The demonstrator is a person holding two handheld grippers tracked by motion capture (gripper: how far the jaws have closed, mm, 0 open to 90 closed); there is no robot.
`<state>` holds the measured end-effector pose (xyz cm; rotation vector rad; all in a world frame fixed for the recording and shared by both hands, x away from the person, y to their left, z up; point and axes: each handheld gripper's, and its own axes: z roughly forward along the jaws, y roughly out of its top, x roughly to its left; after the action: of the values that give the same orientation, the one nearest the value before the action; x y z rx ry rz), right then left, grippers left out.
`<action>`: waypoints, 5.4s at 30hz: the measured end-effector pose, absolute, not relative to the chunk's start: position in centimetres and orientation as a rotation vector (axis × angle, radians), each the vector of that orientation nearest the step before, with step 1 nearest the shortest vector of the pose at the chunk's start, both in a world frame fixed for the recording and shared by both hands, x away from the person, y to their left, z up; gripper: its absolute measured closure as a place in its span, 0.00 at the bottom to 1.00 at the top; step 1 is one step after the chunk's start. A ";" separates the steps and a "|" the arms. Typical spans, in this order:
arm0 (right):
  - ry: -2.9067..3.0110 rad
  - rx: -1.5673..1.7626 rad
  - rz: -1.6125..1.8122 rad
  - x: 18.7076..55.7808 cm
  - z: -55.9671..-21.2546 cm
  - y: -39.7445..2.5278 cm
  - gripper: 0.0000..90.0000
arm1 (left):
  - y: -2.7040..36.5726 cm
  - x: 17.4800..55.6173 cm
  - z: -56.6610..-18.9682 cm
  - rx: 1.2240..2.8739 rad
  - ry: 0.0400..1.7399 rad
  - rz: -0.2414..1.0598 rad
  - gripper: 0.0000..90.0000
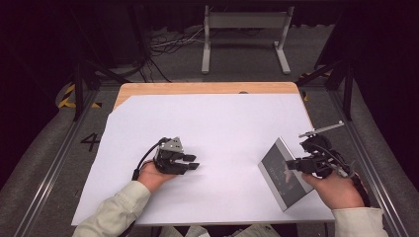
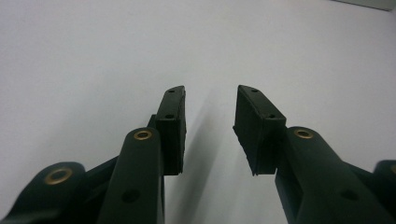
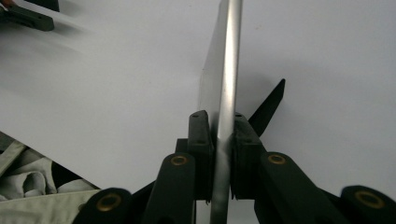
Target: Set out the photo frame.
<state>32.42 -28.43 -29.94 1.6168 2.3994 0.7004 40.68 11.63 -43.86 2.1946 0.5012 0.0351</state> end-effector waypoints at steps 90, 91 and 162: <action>2.921 0.467 0.673 42.1 -28.2 -14.1 0.93 | 21.0 35.9 -44.3 2.092 0.775 0.156 0.69; 2.933 0.444 0.660 42.2 -28.2 -14.0 0.93 | 21.0 36.0 -44.3 2.092 0.774 0.155 0.69; 2.740 0.351 0.854 43.2 -27.3 -18.5 0.47 | 20.2 36.6 -44.5 2.108 0.756 0.113 0.68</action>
<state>43.21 -18.53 -27.34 0.3506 2.7396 0.8544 36.59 20.20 -44.49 2.1084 0.7558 0.1129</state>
